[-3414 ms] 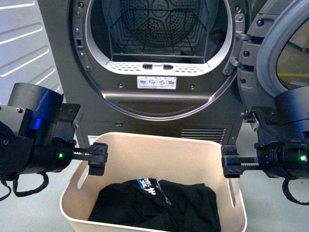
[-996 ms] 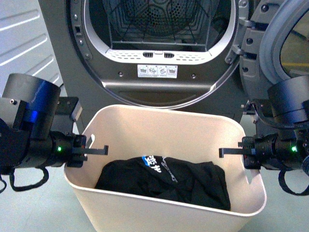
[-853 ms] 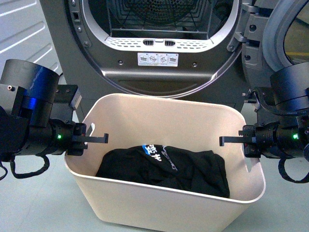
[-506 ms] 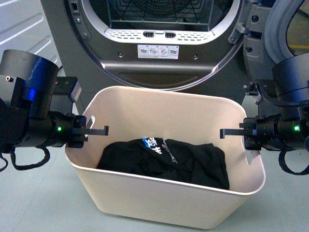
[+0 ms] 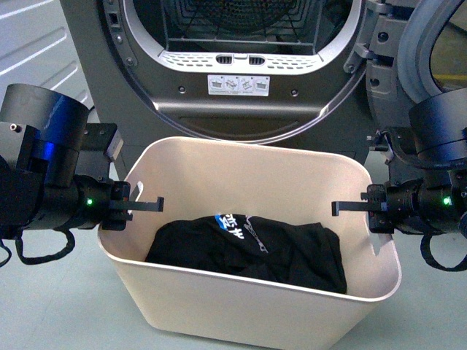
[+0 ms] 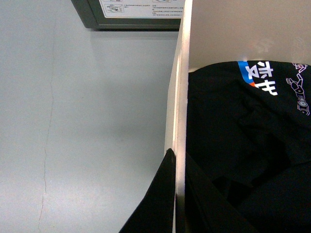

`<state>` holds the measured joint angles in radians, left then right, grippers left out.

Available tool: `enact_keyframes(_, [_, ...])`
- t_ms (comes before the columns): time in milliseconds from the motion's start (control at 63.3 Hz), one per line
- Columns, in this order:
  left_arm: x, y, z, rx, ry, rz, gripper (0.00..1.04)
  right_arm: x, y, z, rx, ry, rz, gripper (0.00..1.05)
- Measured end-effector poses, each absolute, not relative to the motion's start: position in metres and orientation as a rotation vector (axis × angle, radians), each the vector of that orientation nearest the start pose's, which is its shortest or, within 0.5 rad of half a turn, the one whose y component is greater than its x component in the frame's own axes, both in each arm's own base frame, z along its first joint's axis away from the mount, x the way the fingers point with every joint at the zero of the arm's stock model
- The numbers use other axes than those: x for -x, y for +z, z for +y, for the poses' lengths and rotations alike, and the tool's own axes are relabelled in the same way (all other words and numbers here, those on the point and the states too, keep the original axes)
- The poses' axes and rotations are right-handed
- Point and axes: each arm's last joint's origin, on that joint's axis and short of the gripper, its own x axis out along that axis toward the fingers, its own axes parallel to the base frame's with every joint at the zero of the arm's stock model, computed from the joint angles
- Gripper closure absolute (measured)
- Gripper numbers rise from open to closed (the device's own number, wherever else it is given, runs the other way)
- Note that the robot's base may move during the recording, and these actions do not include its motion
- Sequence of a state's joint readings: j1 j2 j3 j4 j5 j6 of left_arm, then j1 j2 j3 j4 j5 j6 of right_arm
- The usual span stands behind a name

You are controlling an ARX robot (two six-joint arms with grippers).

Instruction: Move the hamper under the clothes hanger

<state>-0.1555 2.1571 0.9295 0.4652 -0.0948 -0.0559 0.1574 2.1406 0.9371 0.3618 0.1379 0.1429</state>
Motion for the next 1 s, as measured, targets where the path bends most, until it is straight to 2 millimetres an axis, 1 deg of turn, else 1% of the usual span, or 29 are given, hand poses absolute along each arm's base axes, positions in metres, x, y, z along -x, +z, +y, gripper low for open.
enact_keyframes(237, [-0.371,0.046,-0.047,-0.040,-0.003,0.761,1.01,-0.365,0.047,0.063,-0.011,0.001,0.834,1.02])
enact_keyframes(537, [-0.370,0.046,-0.059,-0.042,-0.056,0.759,1.01,-0.368,0.047,0.049,-0.012,-0.059,0.827,1.02])
enact_keyframes(743, [-0.370,0.046,-0.056,-0.045,-0.035,0.759,1.01,-0.367,0.047,0.054,-0.008,-0.039,0.828,1.02])
enact_keyframes(996, [-0.370,0.047,-0.056,-0.043,-0.038,0.757,1.01,-0.367,0.047,0.054,-0.006,-0.042,0.828,1.02])
